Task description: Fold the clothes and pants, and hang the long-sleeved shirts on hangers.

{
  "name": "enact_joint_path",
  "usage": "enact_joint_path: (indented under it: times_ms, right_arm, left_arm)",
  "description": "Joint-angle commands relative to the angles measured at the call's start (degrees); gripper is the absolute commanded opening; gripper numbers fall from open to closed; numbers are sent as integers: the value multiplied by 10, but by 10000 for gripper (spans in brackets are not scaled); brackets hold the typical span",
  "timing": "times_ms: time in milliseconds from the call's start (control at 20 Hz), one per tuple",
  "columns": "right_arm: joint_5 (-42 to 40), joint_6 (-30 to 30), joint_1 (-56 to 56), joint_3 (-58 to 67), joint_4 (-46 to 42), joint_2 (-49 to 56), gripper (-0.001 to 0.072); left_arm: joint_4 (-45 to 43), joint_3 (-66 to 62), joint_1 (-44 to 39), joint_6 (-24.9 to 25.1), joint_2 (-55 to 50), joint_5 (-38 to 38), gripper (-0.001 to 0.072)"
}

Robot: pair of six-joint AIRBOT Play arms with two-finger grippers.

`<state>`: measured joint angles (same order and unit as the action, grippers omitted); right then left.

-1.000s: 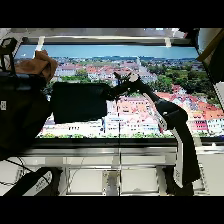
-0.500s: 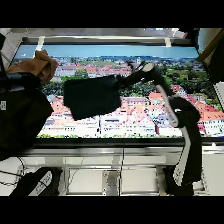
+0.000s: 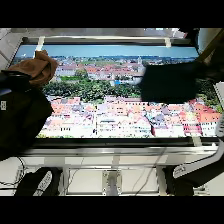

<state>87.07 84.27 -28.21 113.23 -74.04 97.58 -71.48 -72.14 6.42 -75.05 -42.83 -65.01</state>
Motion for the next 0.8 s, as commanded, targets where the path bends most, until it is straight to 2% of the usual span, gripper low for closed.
enact_joint_path:
  times_ms: [0, 150, 500, 600, 750]
  right_arm:
    - [18, 6, -152, -41, -53, -60, 20]
    - [-11, 5, -256, -158, -66, -120, 20]
    - [-255, 5, -464, -588, -72, -314, 21]
    - [-278, 5, -493, -639, -72, -350, 21]
    - [-255, 2, -505, -636, -71, -378, 35]
  left_arm:
    - [0, 0, 0, -17, 6, 0, 41]
    - [0, 0, 0, -17, 6, 0, 41]
    - [-1, 0, 0, -17, 6, 0, 41]
    - [0, 0, 0, -17, 6, 0, 41]
    - [0, 0, 0, -17, 6, 0, 41]
